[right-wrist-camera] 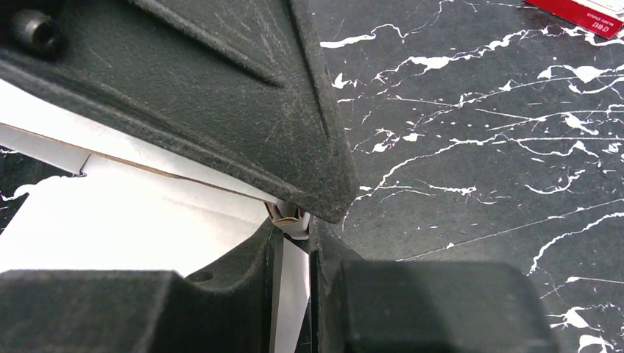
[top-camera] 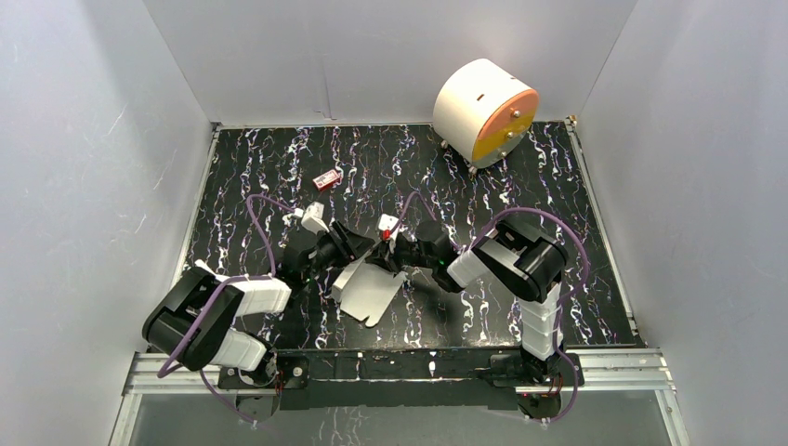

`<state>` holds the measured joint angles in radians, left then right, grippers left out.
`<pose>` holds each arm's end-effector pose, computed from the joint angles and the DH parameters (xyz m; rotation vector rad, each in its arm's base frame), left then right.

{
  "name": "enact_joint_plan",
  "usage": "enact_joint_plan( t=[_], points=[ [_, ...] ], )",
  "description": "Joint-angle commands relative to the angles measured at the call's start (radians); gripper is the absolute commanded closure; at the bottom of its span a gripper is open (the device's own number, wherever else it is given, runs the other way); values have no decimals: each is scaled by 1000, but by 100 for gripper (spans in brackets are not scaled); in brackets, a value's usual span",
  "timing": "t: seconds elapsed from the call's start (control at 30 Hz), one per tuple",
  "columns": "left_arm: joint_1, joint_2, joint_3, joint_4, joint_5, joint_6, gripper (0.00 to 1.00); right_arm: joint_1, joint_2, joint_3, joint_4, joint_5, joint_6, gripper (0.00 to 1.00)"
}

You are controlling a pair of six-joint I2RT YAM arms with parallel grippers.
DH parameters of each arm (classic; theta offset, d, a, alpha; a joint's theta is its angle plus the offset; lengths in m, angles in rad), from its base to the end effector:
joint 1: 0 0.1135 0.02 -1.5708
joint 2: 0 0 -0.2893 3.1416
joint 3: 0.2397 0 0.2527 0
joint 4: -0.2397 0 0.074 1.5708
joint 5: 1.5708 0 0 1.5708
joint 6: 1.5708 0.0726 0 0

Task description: Fold the paper box

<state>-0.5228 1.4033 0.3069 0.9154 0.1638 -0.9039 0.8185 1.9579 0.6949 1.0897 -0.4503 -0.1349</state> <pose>0.2371 -0.1503 0.1816 -0.2322 1.8904 -1.1545 0.2489 0.3122 0.1416 -1.1205 1.4236 0.8849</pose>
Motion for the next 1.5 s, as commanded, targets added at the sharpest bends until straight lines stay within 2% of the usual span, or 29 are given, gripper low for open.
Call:
enact_joint_plan(
  t=[0.0,0.3,0.43,0.63,0.83,1.07,1.47],
  points=[
    [-5,-14,17,-102,86,-22,49,2,-39,8,152,68,43,100],
    [7,-132,48,-322,4,31,43,2,-65,-32,106,123,79,100],
    [10,-120,64,-355,24,19,45,2,-60,-52,152,110,84,100],
    [13,-56,76,-309,90,-13,50,4,-57,-60,165,123,84,100],
    [18,-11,96,-290,175,-30,56,3,-60,-102,250,148,70,88],
    [28,28,119,-295,253,-45,58,4,-43,-114,332,108,29,78],
    [38,67,162,-331,333,-34,59,4,-9,-97,393,85,-35,73]
  ],
)
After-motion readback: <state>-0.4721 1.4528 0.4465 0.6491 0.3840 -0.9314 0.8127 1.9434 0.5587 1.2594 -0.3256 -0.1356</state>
